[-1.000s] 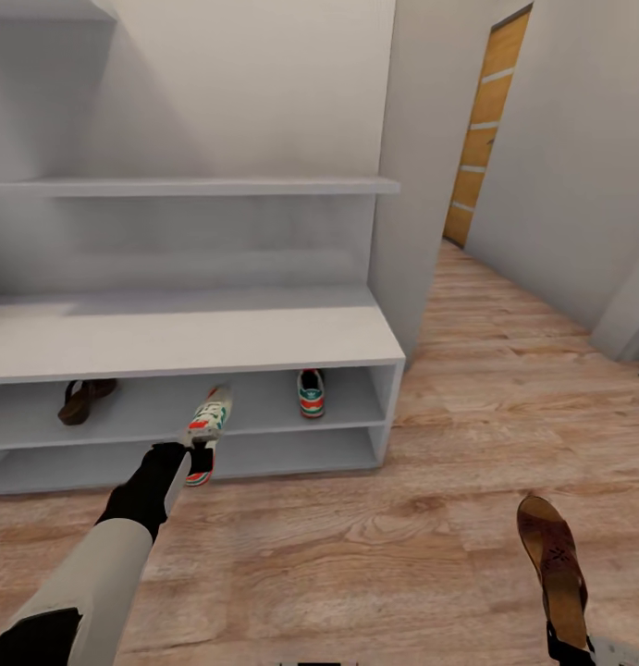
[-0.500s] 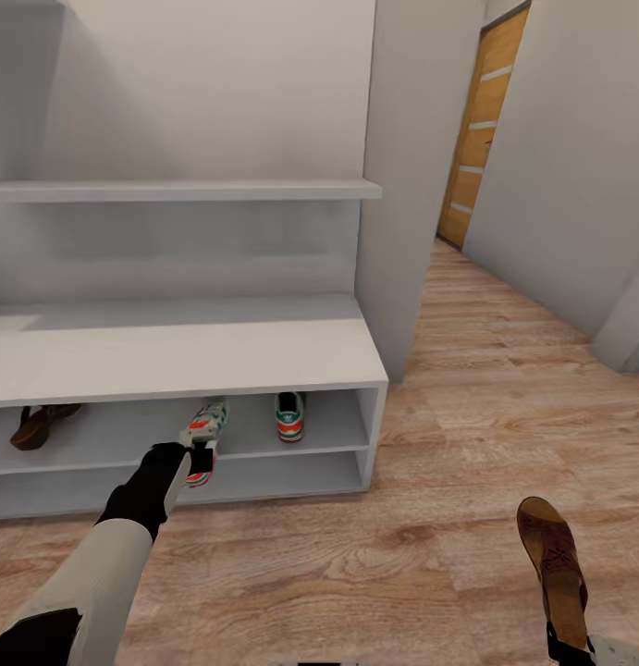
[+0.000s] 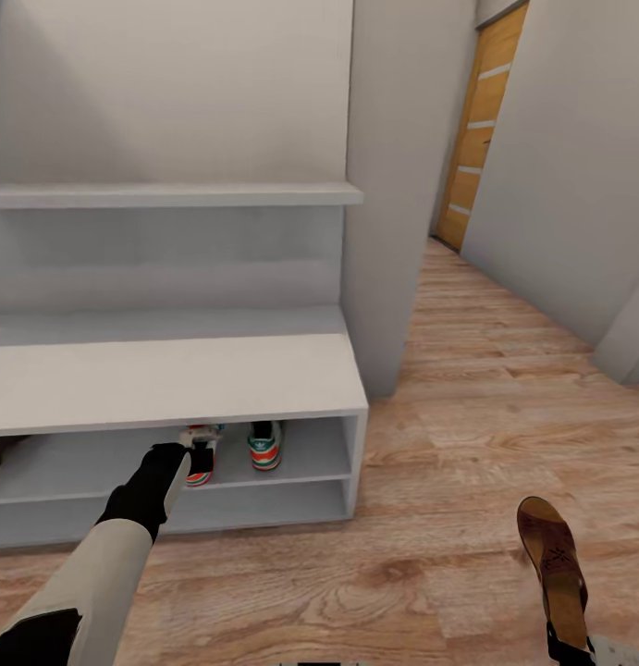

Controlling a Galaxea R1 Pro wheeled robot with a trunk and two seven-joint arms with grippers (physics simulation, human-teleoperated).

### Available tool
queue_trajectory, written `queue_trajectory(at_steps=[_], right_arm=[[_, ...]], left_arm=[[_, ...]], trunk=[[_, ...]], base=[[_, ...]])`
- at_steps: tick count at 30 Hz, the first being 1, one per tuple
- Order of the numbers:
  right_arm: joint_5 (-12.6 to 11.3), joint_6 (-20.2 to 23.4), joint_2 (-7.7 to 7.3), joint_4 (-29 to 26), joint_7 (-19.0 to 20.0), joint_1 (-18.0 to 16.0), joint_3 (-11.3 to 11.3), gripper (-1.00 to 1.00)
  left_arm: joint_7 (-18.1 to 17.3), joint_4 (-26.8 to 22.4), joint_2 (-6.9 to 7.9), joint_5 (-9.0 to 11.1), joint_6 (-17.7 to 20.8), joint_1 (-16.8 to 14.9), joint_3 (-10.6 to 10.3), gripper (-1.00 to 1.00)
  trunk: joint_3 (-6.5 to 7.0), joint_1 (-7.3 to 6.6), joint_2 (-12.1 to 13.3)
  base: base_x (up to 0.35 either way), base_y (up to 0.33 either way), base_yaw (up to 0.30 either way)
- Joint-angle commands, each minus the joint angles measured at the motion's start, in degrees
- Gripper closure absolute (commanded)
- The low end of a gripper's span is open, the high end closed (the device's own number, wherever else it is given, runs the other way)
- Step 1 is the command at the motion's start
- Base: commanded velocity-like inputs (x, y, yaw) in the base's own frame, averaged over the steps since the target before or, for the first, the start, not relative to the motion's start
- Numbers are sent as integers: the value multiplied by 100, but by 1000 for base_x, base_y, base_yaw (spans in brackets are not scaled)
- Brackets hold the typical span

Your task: Pick up the two gym shoes and the two sandals from the corridor floor and place them onto the hallstand (shoe rack) in the corridor, making sure they are on the rack and not on the floor. Arrange them so the two gym shoes are next to each other and the two sandals are next to each other.

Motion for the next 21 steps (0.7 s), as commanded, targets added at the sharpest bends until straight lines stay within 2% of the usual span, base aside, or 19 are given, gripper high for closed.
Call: queue_trajectory(at_steps=[1, 6, 15, 21], right_arm=[[39, -18, 2, 5, 14, -6, -33, 100], [39, -18, 3, 5, 13, -6, -33, 100], [39, -18, 3, 5, 7, -6, -33, 100], [39, -18, 3, 5, 5, -6, -33, 100]], left_arm=[[-23, -9, -3, -51, 17, -1, 12, 100], [-22, -9, 5, -56, 4, -1, 10, 100], [-20, -9, 6, -58, 3, -6, 10, 100], [-20, -9, 6, -58, 3, -9, 10, 100]], trunk=[[-5, 0, -2], [-5, 0, -2], [-5, 0, -2], [-5, 0, -2]], base=[[23, -86, 0], [7, -150, 0], [7, -18, 0], [171, -106, 0]])
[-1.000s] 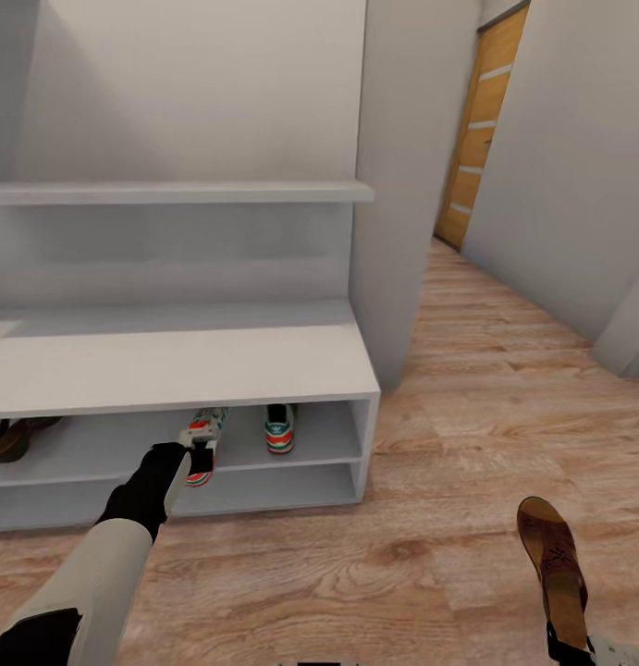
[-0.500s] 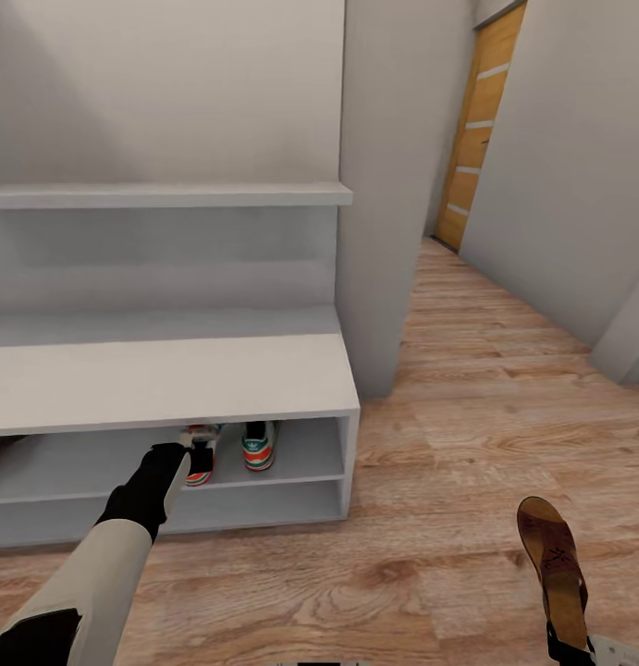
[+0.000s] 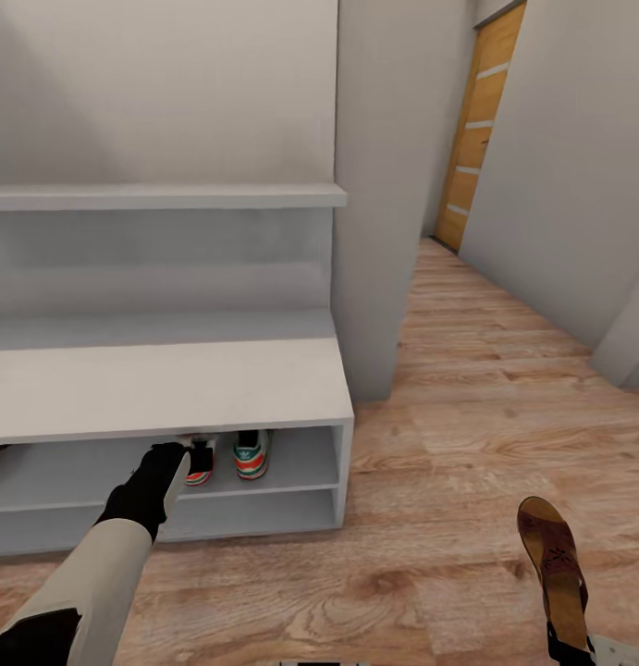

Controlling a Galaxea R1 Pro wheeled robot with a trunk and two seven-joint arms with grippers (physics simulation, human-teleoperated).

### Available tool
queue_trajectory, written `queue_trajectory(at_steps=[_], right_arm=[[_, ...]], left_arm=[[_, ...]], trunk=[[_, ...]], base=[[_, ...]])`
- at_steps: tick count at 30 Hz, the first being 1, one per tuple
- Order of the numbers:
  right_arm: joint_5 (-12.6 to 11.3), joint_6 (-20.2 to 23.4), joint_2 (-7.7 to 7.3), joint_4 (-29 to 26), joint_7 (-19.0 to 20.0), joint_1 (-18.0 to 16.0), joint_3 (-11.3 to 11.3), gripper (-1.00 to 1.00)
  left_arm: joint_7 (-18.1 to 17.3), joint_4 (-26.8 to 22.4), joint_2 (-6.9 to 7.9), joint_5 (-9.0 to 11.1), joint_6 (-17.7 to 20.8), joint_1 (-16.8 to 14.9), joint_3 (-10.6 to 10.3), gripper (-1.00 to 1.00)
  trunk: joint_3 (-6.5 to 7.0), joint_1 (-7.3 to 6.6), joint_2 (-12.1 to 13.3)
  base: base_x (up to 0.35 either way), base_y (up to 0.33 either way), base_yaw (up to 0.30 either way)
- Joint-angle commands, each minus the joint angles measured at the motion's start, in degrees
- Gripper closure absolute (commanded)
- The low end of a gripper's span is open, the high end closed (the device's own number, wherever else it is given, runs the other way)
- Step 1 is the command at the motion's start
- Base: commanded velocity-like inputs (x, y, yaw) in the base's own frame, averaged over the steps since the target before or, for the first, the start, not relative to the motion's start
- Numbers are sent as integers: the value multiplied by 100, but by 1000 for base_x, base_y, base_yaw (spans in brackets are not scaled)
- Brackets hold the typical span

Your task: Pick up the two gym shoes and the two sandals from the corridor floor and place them onto the hallstand (shoe rack) in the corridor, making sure they are on the rack and not on the floor. Arrange them so the two gym shoes are next to each other and the two sandals are next to each other.

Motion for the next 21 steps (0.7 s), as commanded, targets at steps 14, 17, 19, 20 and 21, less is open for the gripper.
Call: queue_trajectory(at_steps=[14, 17, 19, 20, 21], right_arm=[[39, -18, 3, 9, 15, -6, -32, 100], [39, -18, 3, 9, 13, -6, -32, 100], [39, -18, 3, 7, 15, -6, -32, 100], [39, -18, 3, 7, 14, -6, -32, 100], [39, -18, 3, 7, 14, -6, -32, 100]], left_arm=[[-19, -8, -3, -54, 5, -3, 18, 100], [-21, -8, -3, -53, 3, -2, 20, 100], [-26, -8, -3, -43, 2, -3, 20, 100], [-28, -8, -3, -41, 2, -1, 18, 100], [-28, -8, -3, -40, 2, -2, 17, 100]], trunk=[[-5, 1, -2], [-5, 1, -2], [-5, 1, -2], [-5, 1, -2], [-5, 1, -2]], base=[[33, -20, 0], [0, 0, 0], [0, 0, 0], [0, 0, 0], [0, 0, 0]])
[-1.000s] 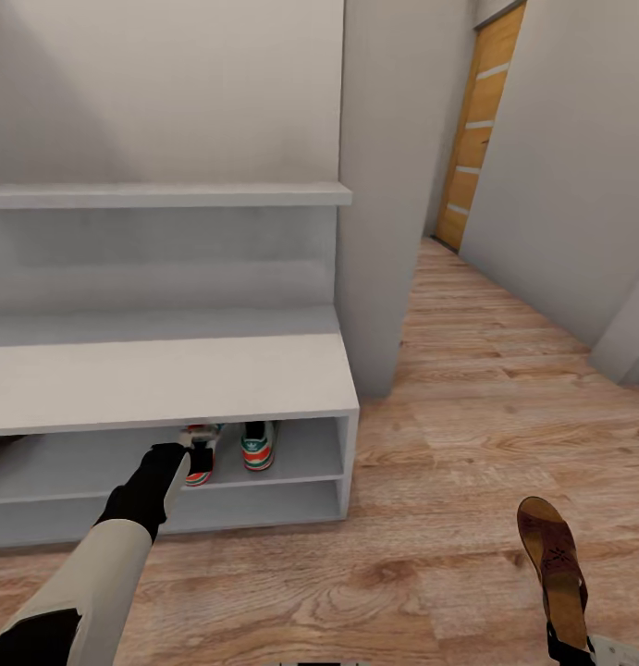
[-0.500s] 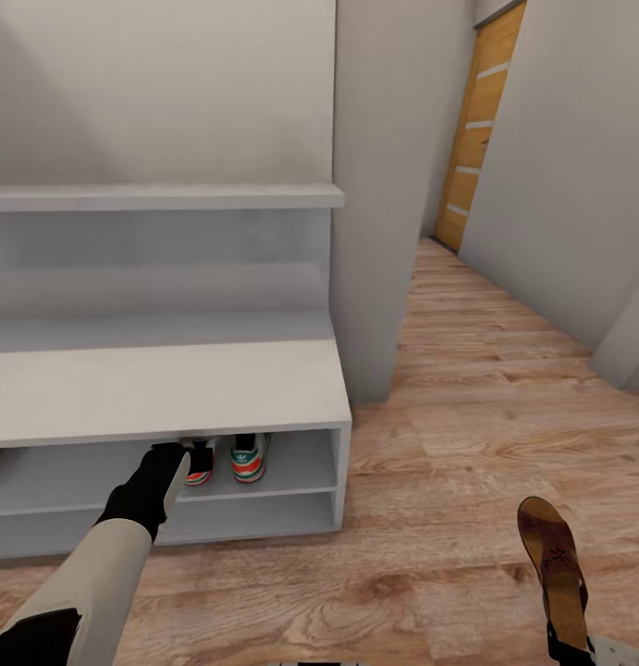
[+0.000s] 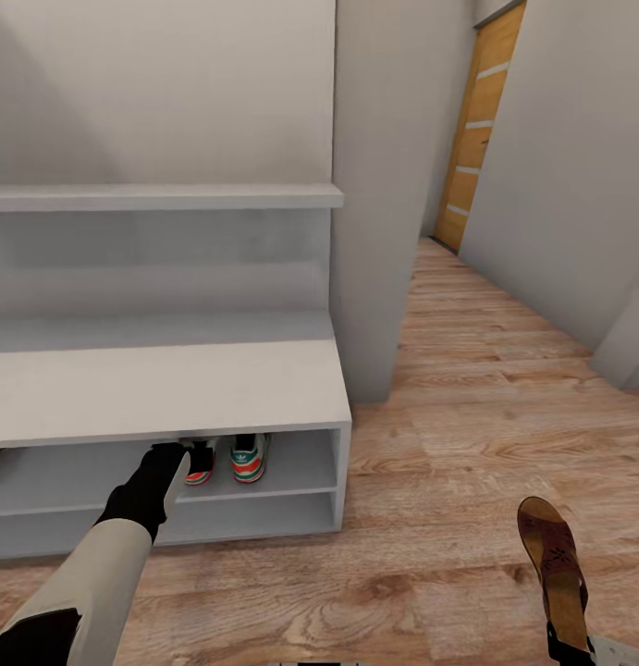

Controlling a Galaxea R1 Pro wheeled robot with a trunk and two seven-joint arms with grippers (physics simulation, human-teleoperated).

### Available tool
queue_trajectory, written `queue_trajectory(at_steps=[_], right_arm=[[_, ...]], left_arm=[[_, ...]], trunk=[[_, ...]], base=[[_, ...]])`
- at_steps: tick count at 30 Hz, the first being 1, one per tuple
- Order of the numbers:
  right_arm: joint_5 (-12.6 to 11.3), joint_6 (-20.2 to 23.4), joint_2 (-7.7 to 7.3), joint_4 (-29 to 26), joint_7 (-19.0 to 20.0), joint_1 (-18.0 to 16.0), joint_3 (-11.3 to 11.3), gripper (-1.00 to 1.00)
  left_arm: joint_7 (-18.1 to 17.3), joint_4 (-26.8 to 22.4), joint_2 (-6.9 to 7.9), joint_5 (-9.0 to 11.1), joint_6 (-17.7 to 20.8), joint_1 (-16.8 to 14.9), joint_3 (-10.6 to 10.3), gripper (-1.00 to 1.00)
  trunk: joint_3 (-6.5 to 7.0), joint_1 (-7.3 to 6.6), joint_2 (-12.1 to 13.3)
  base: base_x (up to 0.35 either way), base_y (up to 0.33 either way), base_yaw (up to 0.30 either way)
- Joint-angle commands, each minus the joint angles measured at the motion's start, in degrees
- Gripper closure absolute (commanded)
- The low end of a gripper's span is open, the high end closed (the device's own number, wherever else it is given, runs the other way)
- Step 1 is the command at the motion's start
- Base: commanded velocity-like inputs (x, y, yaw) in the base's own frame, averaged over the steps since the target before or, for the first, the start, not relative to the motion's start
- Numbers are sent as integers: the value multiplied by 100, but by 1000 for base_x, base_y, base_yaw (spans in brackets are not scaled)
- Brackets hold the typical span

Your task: Pick up the two gym shoes and the two sandals from the corridor floor and place them onto the hallstand (shoe rack) in the corridor, making sure they are on the rack and not on the floor. Arrange them so the two gym shoes are next to each other and the two sandals are next to each other.

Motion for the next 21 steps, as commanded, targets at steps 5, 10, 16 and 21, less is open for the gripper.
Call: queue_trajectory(at_steps=[5, 10, 16, 21], right_arm=[[39, -17, 3, 12, 12, -5, -32, 100], [39, -17, 3, 13, 11, -5, -32, 100], [41, -17, 3, 13, 11, -5, -32, 100], [40, -17, 3, 13, 11, -5, -32, 100]], left_arm=[[-19, 0, 0, -60, 27, -2, 6, -100], [-19, -6, 5, -67, 27, -4, -13, -100], [-19, -6, 24, -67, 27, -4, -20, -100], [-19, -7, 37, -67, 27, -4, -20, -100]], trunk=[[-5, -1, -2], [-5, -1, -2], [-5, -1, -2], [-5, -1, -2]], base=[[0, 0, 0], [0, 0, 0], [-135, 0, 0], [-307, 0, 0]])
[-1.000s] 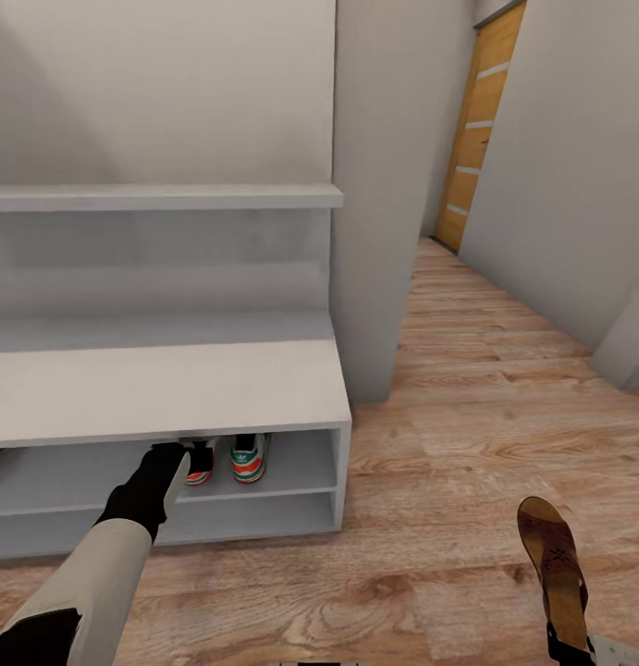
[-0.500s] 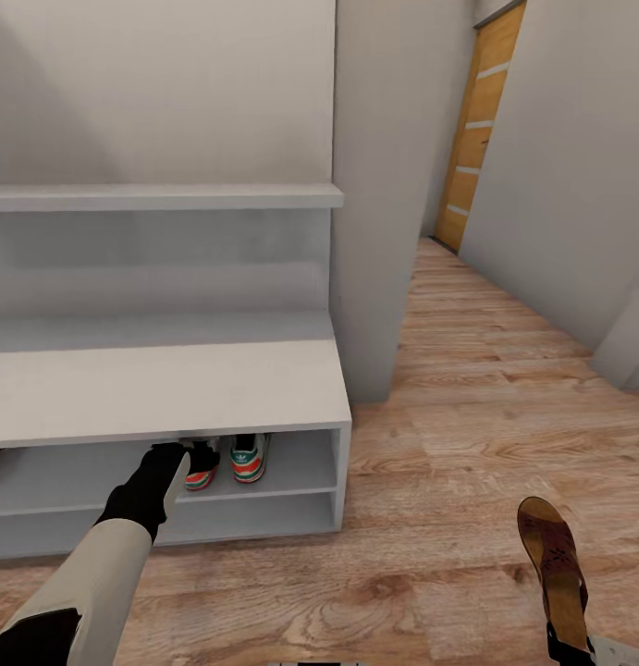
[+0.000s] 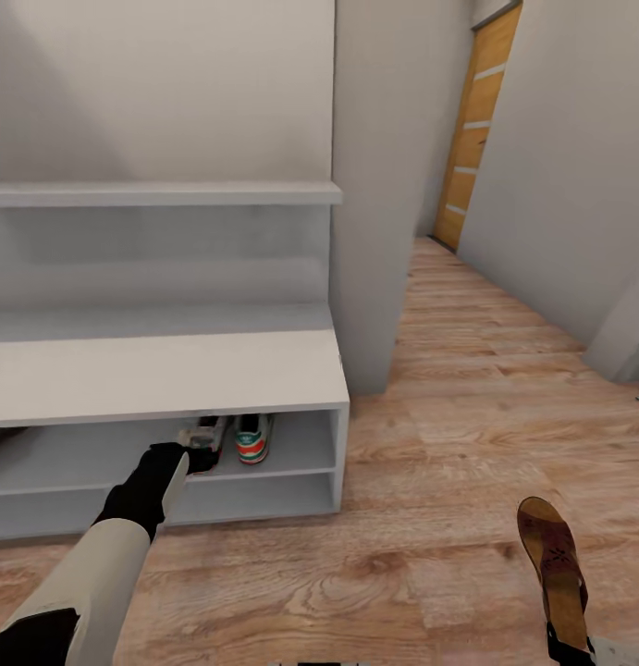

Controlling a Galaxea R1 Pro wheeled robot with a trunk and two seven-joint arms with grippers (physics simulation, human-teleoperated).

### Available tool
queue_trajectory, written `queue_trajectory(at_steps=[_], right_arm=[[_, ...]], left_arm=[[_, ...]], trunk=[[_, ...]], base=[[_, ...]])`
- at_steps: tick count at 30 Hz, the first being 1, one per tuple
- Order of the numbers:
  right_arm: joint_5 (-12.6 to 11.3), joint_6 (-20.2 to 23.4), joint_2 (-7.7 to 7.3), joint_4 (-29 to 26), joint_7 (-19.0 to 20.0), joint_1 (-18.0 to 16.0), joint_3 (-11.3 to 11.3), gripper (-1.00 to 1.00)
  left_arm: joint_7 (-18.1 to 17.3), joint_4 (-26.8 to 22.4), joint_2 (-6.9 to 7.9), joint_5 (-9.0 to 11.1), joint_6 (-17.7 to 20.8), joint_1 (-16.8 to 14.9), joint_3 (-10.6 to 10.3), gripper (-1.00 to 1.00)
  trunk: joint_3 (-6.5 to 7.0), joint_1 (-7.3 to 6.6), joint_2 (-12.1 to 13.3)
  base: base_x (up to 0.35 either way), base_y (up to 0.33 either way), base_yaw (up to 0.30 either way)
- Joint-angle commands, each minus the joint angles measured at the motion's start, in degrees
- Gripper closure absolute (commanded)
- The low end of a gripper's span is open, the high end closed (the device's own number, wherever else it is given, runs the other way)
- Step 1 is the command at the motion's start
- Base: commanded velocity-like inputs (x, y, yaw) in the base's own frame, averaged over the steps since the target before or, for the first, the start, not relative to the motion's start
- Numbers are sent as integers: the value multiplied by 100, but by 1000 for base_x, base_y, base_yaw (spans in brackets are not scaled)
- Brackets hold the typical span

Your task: Pick up the two gym shoes and the two sandals from the corridor floor and place them onto the hallstand (shoe rack) in the corridor, making sure they are on the rack and not on the floor. Arrange them so the two gym shoes are next to each other and the two sandals are next to each other.

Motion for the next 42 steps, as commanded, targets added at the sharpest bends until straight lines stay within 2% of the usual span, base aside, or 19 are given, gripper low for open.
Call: queue_trajectory(at_steps=[1, 14, 23, 27, 31, 32, 38, 40, 41, 42], right_arm=[[42, -17, 3, 4, 6, -5, -32, 100], [40, -17, 3, 4, 6, -5, -32, 100], [40, -17, 3, 4, 6, -5, -32, 100], [41, -17, 3, 4, 6, -5, -32, 100], [42, -17, 3, 4, 6, -5, -32, 100], [45, -17, 3, 10, 6, -5, -32, 100], [41, -17, 3, 12, 9, -5, -24, 100], [42, -17, 3, 12, 11, -5, -24, 100], [42, -17, 3, 13, 12, -5, -22, 100], [44, -17, 3, 15, 16, -5, -21, 100]], left_arm=[[-19, -7, -2, -53, 26, -2, 11, -100], [-19, -7, 13, -34, 26, 1, 11, -100], [-23, -7, 39, -19, -27, 18, 45, -100], [-43, 32, 87, -24, -416, 111, 67, -100], [-162, 55, 237, -13, -762, 404, 78, -100], [-430, 106, 396, 1, -1157, 695, 82, -100], [-1224, 181, 575, 4, -2190, 1328, 108, -100], [-1411, 186, 616, 22, -2356, 1474, 111, -100], [-1501, 188, 637, 42, -2428, 1547, 112, -100], [-1789, 192, 709, 187, -2645, 1788, 114, -100]], trunk=[[-4, -5, -2], [-4, -5, -2], [-4, -5, -2], [-4, -5, -2], [-4, -5, -2], [-4, -5, -2], [-4, -5, -2], [-4, -5, -2], [-4, -5, -2], [-4, -5, -2]], base=[[-324, 0, 0], [-332, 26, 0], [-294, 180, 0], [-238, 235, 0], [-229, 240, 0], [-225, 243, 0], [-203, 255, 0], [-174, 271, 0], [-162, 275, 0], [-141, 281, 0]])
